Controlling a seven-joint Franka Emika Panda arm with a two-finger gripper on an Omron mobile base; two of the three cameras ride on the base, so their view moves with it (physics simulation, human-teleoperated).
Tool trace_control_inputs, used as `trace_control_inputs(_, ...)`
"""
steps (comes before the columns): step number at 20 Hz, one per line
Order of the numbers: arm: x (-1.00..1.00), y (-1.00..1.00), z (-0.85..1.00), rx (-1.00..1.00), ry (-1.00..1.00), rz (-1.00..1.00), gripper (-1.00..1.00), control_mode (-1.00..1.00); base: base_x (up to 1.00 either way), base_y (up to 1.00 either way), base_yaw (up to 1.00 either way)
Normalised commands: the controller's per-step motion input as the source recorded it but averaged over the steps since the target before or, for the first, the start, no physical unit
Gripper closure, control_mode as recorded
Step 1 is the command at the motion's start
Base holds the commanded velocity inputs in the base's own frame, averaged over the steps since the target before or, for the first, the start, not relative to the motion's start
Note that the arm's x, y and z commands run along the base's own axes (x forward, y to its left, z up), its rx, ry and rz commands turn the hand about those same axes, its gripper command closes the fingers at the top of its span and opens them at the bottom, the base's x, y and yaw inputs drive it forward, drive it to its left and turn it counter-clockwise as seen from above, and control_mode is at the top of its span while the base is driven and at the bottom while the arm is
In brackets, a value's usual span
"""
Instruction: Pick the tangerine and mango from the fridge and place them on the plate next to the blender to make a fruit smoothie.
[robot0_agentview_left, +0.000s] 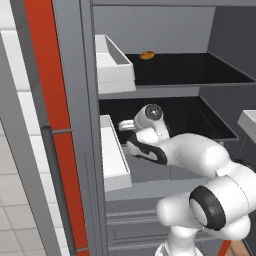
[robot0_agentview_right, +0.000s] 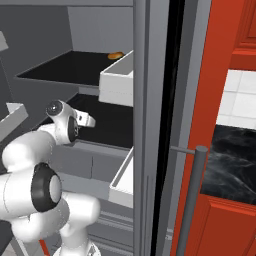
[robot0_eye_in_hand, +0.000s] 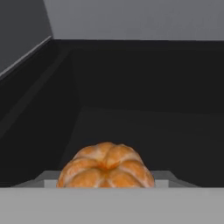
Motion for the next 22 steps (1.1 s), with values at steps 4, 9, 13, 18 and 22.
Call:
trace_control_inputs(4, -0.99, -0.18, 0.85, 0.00, 0.13, -0.01, 1.00, -1.00, 0.00, 0.00, 0.00)
trace_control_inputs(9, -0.97, -0.29, 0.67, 0.00, 0.18, -0.02, 1.00, -1.00, 0.00, 0.00, 0.00)
trace_control_inputs(13, -0.93, -0.39, 0.13, 0.02, 0.08, -0.06, 1.00, -1.00, 0.00, 0.00, 0.00)
trace_control_inputs(18, -0.93, -0.16, -0.01, 0.00, 0.04, -0.10, 1.00, -1.00, 0.00, 0.00, 0.00)
trace_control_inputs(22, -0.83, -0.02, -0.04, 0.00, 0.01, -0.11, 1.00, -1.00, 0.00, 0.00, 0.00)
